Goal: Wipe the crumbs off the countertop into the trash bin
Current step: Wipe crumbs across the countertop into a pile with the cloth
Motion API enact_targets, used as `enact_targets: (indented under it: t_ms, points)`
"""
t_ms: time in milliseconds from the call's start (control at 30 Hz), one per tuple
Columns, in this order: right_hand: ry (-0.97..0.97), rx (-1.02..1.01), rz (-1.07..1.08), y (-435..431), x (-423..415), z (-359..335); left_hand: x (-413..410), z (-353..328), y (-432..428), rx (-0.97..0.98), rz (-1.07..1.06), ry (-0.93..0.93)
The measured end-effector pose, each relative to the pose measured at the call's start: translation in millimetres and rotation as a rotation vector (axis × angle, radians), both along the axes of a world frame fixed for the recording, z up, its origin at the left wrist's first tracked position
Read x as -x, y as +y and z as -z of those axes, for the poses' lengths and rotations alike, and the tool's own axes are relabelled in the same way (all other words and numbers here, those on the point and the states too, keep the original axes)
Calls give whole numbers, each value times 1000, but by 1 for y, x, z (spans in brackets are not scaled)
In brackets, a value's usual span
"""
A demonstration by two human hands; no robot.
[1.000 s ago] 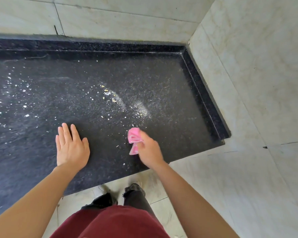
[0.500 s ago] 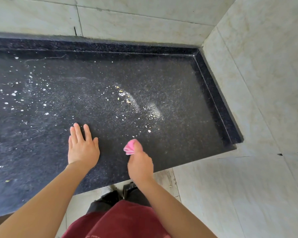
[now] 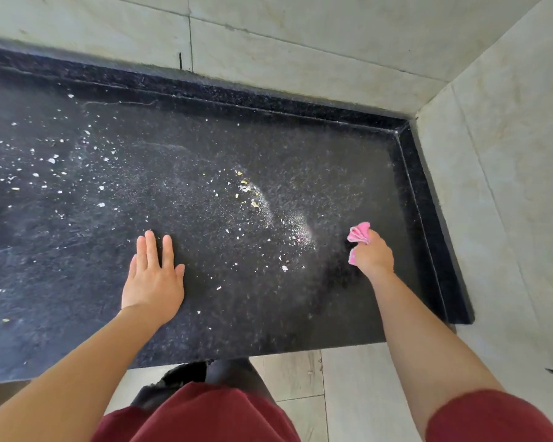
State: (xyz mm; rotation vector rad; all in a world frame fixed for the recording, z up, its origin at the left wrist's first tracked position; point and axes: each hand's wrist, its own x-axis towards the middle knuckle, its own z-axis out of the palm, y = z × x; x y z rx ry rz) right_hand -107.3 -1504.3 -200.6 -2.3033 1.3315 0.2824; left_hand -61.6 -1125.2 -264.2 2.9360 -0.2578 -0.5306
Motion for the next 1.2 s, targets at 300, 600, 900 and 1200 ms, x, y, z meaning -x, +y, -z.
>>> enact_targets:
  t_ms: [300,600,900,1200]
  points:
    - [-182,-196,-435,158,-1,18,0,-4,-2,9,-5,17]
    - [-259,-184,-421,83,-30,-8,-1,-8,-2,-20,-1,47]
    - [-22,94,-116,15,-73,12,-1,-10,-5,-96,19,66]
    - [-131,-217,-518,185,-69,12,-3,-12,-5,-50,5,79]
